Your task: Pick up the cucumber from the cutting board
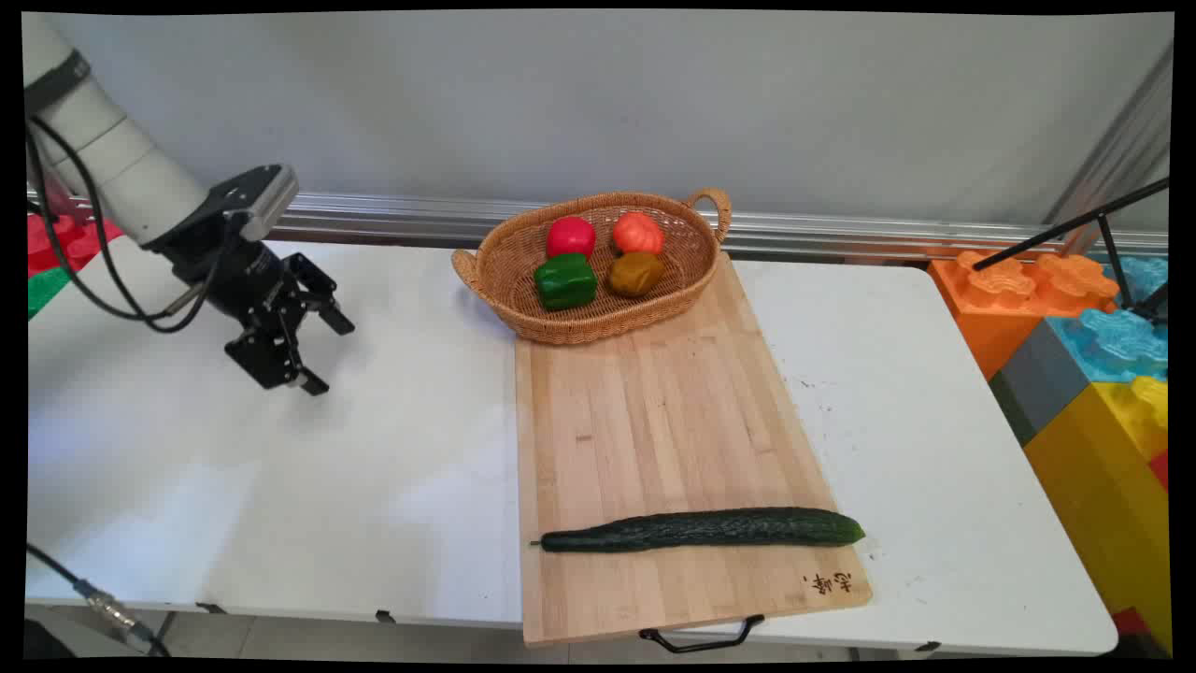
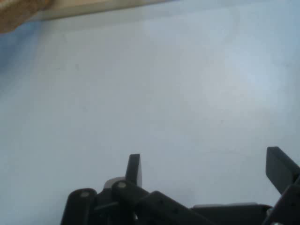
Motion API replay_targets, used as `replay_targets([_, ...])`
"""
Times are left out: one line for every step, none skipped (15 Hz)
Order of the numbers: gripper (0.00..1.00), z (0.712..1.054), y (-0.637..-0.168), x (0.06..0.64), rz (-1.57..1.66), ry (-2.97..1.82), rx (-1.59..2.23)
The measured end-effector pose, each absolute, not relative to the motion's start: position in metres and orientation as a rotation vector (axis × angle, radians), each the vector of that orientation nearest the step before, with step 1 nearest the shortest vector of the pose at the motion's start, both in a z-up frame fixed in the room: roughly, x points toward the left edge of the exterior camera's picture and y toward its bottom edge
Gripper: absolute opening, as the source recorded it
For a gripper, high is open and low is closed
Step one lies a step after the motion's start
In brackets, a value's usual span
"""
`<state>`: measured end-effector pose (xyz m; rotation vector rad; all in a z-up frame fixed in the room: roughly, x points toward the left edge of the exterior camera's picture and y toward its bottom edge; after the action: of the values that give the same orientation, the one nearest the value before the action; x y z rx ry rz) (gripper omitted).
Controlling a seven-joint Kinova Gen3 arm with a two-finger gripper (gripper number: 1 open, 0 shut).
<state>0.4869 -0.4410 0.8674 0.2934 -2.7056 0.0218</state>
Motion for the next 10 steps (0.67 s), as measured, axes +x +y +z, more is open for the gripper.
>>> replay_targets([1.00,0.865,-0.437,0.484,0.017,-2.698,0.281])
replay_targets([1.00,0.865,-0.432,0.479,0.018,-2.683,0.270])
replay_targets([1.00,0.864,-0.428,0.471,0.018,-2.668,0.265])
replay_targets([1.00,0.865,-0.420,0.459,0.017,-2.646,0.256])
replay_targets([1.00,0.866,-0.414,0.447,0.016,-2.630,0.251])
replay_targets([1.00,0.867,-0.405,0.433,0.013,-2.611,0.251])
replay_targets([1.00,0.868,-0.398,0.419,0.010,-2.595,0.249])
replay_targets([1.00,0.869,-0.391,0.405,0.009,-2.579,0.251])
replay_targets([1.00,0.871,-0.386,0.392,0.010,-2.567,0.251])
replay_targets([1.00,0.872,-0.380,0.376,0.012,-2.553,0.253])
